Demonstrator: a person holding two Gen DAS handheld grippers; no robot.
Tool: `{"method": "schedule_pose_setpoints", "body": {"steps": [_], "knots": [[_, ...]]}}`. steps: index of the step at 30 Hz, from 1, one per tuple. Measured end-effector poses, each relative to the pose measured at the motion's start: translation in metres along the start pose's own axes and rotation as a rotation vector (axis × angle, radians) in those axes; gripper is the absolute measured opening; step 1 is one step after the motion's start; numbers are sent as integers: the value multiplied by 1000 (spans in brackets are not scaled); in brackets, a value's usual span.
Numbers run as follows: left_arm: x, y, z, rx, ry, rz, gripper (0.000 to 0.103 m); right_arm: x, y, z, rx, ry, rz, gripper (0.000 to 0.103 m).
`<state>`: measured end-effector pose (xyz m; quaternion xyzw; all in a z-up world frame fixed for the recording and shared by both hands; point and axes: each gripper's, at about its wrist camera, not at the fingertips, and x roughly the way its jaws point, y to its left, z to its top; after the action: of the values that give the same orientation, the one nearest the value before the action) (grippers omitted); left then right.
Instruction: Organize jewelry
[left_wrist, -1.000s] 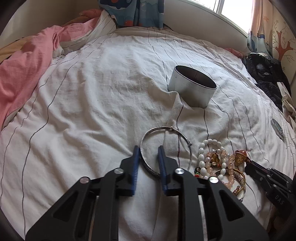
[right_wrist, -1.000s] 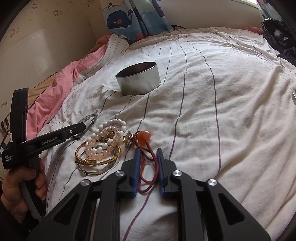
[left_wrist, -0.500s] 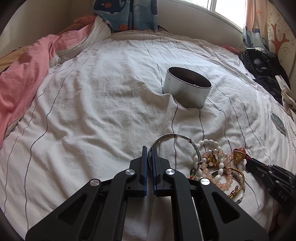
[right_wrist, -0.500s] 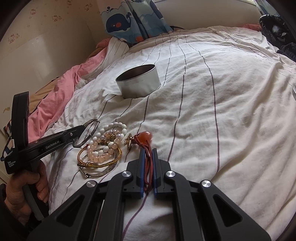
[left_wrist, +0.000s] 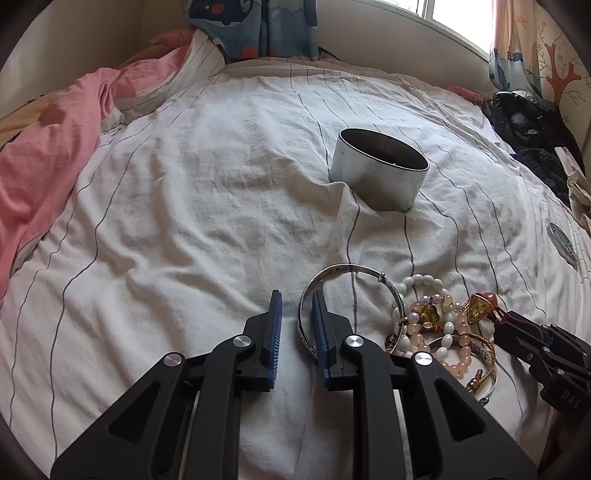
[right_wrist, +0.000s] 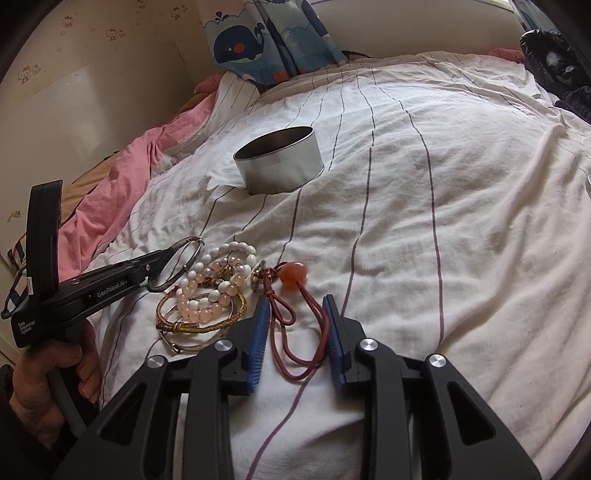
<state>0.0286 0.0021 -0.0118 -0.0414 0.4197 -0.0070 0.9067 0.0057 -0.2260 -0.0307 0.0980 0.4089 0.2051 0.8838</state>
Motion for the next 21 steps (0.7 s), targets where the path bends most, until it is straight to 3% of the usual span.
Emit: {"method": "schedule_pose_setpoints", "body": {"steps": [5,7,8,10,15,21], "knots": [[0,-2,-1,14,0,-1,17,0,0,-1,-2,7,-4,29],[0,-5,-1,32,-1,-9,7,1,0,-1,-4,8,-15,22],[-1,-7,-1,44,-4,-11,5,1,-2,-1,0,11,-13,13],[-3,-11,-1,60,-9,-23,5,1,-5,0,15,17,-1,7],[-17,-13,13,46,-40,-74,5,-7,-18,9,114,5,106,6],[-25,-19,55,41,-98,-110,5,-23,-11,45,103,-73,161,6]]}}
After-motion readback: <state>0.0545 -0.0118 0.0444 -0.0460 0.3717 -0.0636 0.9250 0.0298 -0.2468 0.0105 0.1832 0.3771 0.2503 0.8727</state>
